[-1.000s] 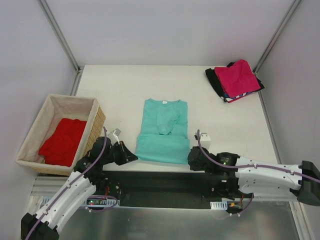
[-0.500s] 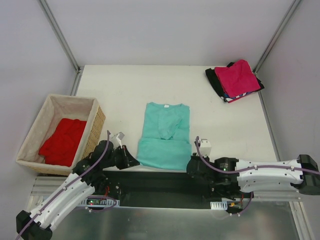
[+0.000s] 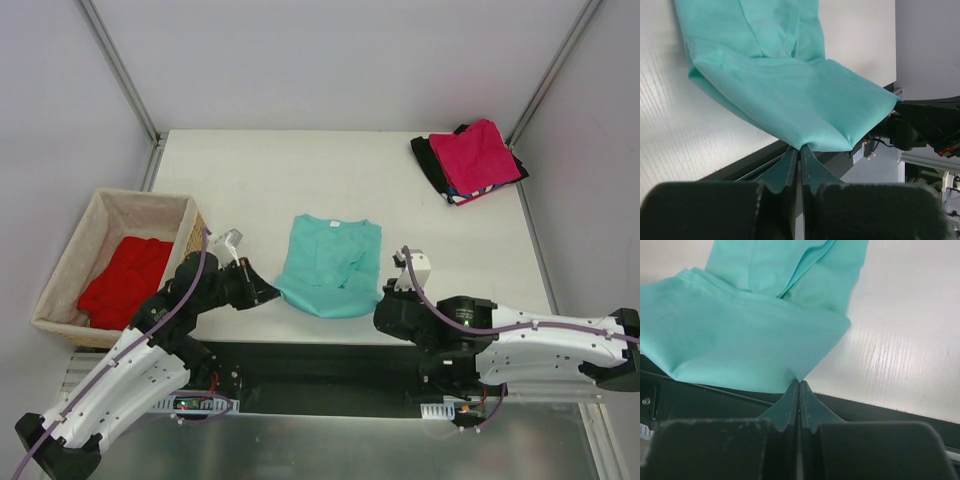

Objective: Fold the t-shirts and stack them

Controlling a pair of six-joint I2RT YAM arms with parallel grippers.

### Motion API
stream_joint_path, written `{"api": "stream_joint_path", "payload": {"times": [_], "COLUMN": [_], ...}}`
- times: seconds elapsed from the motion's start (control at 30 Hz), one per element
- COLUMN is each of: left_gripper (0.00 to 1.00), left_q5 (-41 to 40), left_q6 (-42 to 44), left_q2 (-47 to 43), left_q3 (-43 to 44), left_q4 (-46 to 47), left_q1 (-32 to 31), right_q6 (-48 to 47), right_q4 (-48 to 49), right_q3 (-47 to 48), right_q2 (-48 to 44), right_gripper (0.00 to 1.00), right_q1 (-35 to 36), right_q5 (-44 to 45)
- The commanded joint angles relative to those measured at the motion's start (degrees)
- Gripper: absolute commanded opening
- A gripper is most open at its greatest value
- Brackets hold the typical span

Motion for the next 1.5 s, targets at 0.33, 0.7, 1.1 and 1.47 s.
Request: {"api": "stream_joint_path", "payload": {"times": [0.33, 0.7, 1.1, 1.47], "left_gripper": [0.00, 0.00, 0.00, 0.00], "left_q5": [-8.5, -6.0, -1.2, 0.5], "left_q6": [6.5, 9.0, 11.4, 11.6], "left_q2": [15.8, 30.9, 46.3, 59.5], "left_q3": [13.4, 19.3, 26.6, 35.1], "left_q4": [0.9, 7.1, 12.3, 13.5], "left_q1": [-0.3, 3.6, 10.1, 11.6], "right_q6": [-20.4, -29.2, -33.4, -35.6], "right_q4": [6.4, 15.5, 23.0, 27.4], "right_q3": [4.1, 7.4, 12.5, 14.7], "right_q2": [1.3, 10.3, 22.7, 30.1], "right_gripper": [0.01, 0.01, 0.01, 0.01], "right_q1": [-20.5, -34.2, -43.7, -51.0], "right_q5": [-4.7, -15.7, -24.7, -30.0]}}
